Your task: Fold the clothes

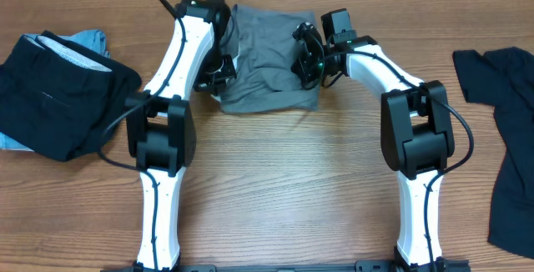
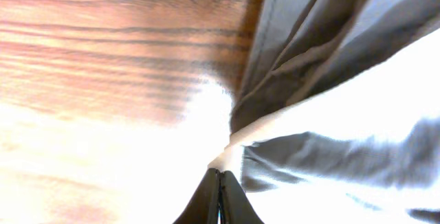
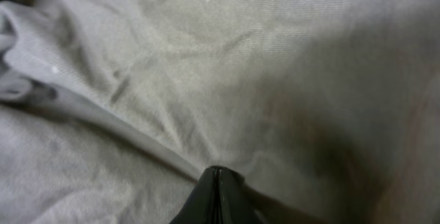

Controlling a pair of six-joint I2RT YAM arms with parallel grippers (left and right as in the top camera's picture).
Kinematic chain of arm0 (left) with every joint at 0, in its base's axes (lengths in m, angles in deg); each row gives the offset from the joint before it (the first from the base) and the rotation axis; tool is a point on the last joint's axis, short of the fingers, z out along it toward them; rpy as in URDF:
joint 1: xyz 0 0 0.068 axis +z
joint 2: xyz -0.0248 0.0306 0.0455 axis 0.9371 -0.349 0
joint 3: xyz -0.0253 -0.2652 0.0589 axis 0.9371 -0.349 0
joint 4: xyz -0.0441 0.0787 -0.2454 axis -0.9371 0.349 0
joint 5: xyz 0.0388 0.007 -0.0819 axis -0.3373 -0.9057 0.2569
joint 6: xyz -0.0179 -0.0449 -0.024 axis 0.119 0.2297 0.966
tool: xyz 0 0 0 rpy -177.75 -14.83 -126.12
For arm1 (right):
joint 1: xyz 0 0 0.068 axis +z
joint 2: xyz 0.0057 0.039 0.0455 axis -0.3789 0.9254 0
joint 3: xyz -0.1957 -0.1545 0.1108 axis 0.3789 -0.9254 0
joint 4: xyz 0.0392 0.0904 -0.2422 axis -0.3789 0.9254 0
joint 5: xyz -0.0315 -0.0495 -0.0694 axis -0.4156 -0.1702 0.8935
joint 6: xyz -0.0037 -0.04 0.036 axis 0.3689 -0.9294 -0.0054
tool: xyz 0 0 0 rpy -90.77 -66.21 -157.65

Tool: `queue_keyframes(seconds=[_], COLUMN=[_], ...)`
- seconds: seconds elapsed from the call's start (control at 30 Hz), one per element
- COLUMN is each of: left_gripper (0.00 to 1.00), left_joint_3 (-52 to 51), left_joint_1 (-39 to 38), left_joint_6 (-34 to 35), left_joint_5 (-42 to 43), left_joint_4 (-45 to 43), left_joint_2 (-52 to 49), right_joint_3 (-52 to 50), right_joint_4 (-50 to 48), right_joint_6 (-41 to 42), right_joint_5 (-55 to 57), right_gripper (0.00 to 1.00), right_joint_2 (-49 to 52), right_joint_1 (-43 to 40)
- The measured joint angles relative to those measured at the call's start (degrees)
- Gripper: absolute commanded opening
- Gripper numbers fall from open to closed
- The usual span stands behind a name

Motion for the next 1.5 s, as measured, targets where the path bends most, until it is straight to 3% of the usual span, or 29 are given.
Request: queue_keyframes(seconds=[0.27, 0.6, 0.77, 0.97, 1.13, 1.27, 1.5], left_gripper=[0.10, 0.12, 0.06, 0.05, 0.04, 0.07, 0.07], left_joint_3=[-0.2, -0.8, -0.8, 0.1, 0.2, 0.6, 3.6], left_joint_1=[-7.3, -9.8, -10.4, -8.5, -0.7, 6.9, 0.2], left_joint_6=[-1.4, -3.5, -4.6, -4.6, -4.7, -4.7, -4.9], left_joint_5=[-3.8, 9.4, 10.5, 6.4, 5.1, 5.1, 9.1], left_joint_4=[-10.2, -36.3, -37.0, -31.7, -28.8, -31.8, -40.6], left_joint_2=[8.0, 2.8, -6.3, -7.1, -5.6, -4.8, 3.7], right_joint_3=[1.7, 1.8, 1.8, 1.8, 1.8, 1.8, 1.7], right_joint_4=[11.9, 15.8, 16.4, 17.0, 17.2, 17.4, 17.4], right_joint_6=[-2.2, -3.0, -3.0, -3.1, -3.2, -3.2, -3.3], right_joint_5=[3.5, 3.6, 3.6, 3.5, 3.3, 3.0, 2.8], right_gripper=[0.04, 0.04, 0.04, 0.04, 0.04, 0.04, 0.04], right_joint_2=[-1.2, -1.7, -1.7, -1.8, -1.8, -1.8, -1.8], right_joint_1=[-2.9, -3.5, -3.5, -3.6, -3.7, -3.8, -4.0])
